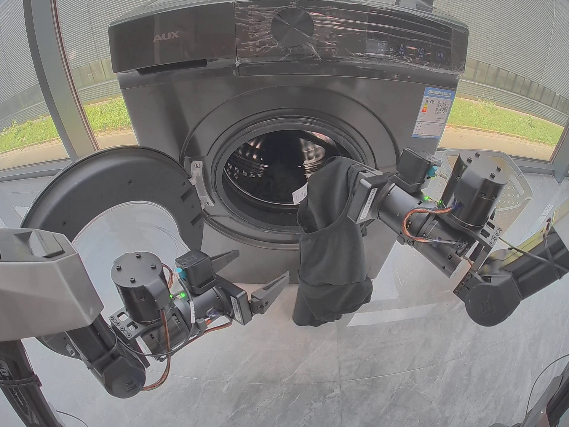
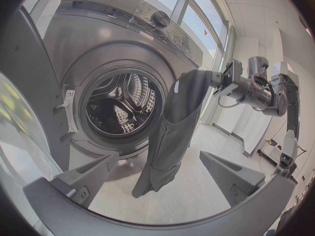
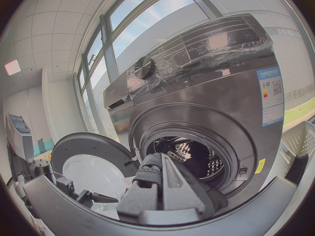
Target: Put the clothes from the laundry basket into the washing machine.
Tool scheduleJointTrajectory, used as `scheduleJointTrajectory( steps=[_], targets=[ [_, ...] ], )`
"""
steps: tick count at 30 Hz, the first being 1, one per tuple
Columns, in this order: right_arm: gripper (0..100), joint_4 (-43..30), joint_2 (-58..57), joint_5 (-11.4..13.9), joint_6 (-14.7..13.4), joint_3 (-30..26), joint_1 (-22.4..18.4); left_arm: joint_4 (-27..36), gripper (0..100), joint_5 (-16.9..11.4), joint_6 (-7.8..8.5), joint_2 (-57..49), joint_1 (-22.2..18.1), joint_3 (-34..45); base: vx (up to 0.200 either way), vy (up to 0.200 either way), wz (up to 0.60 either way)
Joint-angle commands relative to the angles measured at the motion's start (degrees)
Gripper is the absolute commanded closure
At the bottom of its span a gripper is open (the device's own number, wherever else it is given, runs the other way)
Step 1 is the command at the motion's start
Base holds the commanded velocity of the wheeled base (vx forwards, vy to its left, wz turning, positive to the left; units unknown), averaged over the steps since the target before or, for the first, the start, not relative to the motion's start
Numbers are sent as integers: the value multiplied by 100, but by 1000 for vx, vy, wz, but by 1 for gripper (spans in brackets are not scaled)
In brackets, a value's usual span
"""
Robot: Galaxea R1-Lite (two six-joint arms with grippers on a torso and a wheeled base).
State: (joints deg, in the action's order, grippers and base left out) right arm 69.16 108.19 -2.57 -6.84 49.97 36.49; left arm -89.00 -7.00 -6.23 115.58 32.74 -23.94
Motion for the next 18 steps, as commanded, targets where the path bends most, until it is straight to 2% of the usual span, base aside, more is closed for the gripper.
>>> scheduleJointTrajectory(
  steps=[1,7,18],
  targets=[
    [100,-95,-17,-6,-2,224,95,-21,0,-3,87,316,48,-207,0,0,0],
    [100,-113,-26,-6,-2,303,139,-21,0,-56,87,729,109,-533,0,0,0],
    [100,-87,-26,-6,-10,312,306,-21,0,93,122,1380,57,-1359,0,0,0]
  ],
)
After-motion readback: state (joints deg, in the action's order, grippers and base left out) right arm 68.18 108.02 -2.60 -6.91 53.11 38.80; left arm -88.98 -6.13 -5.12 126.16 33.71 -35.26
